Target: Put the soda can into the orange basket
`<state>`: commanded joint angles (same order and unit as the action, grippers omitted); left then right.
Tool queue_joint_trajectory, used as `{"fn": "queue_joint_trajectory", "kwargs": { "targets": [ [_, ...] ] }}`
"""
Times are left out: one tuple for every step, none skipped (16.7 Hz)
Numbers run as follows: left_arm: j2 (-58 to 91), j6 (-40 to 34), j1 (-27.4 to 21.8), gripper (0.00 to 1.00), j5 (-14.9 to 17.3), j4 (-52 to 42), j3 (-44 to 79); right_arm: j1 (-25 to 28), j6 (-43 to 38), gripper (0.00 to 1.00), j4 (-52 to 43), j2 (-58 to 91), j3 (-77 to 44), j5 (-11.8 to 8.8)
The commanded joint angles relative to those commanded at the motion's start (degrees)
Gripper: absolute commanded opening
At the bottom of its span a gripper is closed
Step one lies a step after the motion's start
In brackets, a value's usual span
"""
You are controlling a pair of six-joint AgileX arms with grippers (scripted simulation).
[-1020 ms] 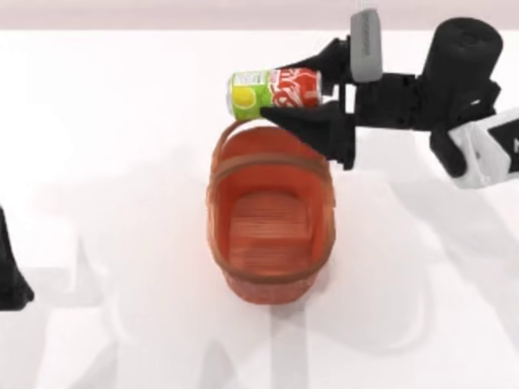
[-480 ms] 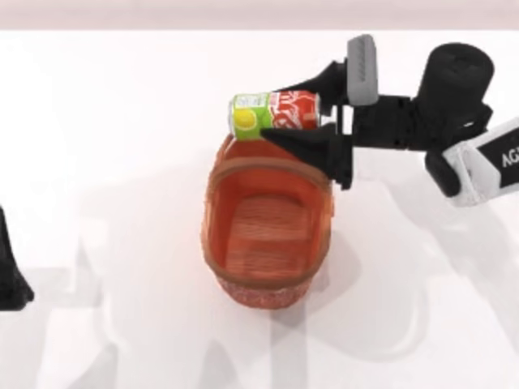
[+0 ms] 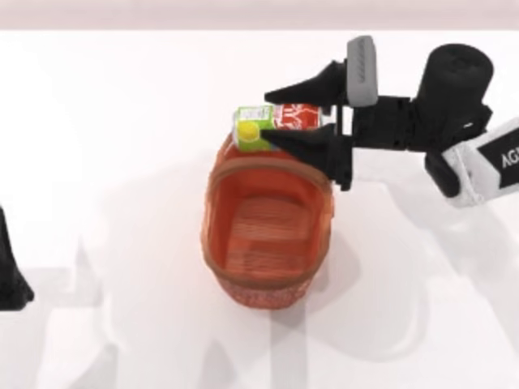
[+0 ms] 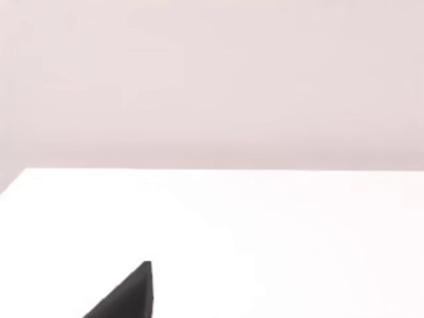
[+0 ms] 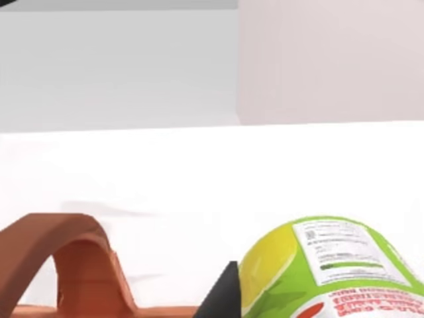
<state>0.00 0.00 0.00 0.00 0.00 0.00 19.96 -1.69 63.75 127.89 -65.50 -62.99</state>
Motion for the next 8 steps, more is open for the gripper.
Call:
{"fn": "queue_joint_trajectory", "kwargs": {
  "targets": [
    [0.0,0.0,0.0,1.0,0.0,0.0,0.0,0.0,0.0,0.83,0.0,0.0,0.0,0.0],
    [0.0,0.0,0.0,1.0,0.0,0.0,0.0,0.0,0.0,0.9,0.0,0.0,0.0,0.0],
    [0.0,0.0,0.0,1.0,0.0,0.0,0.0,0.0,0.0,0.98,0.0,0.0,0.0,0.0],
    [0.0,0.0,0.0,1.0,0.0,0.0,0.0,0.0,0.0,1.0,0.0,0.0,0.0,0.0],
    [0.0,0.0,0.0,1.0,0.0,0.0,0.0,0.0,0.0,1.0,0.0,0.0,0.0,0.0],
    [0.0,0.0,0.0,1.0,0.0,0.0,0.0,0.0,0.0,1.0,0.0,0.0,0.0,0.0],
    [0.0,0.0,0.0,1.0,0.0,0.0,0.0,0.0,0.0,1.0,0.0,0.0,0.0,0.0],
    [0.0,0.0,0.0,1.0,0.0,0.0,0.0,0.0,0.0,1.0,0.0,0.0,0.0,0.0]
  ]
}}
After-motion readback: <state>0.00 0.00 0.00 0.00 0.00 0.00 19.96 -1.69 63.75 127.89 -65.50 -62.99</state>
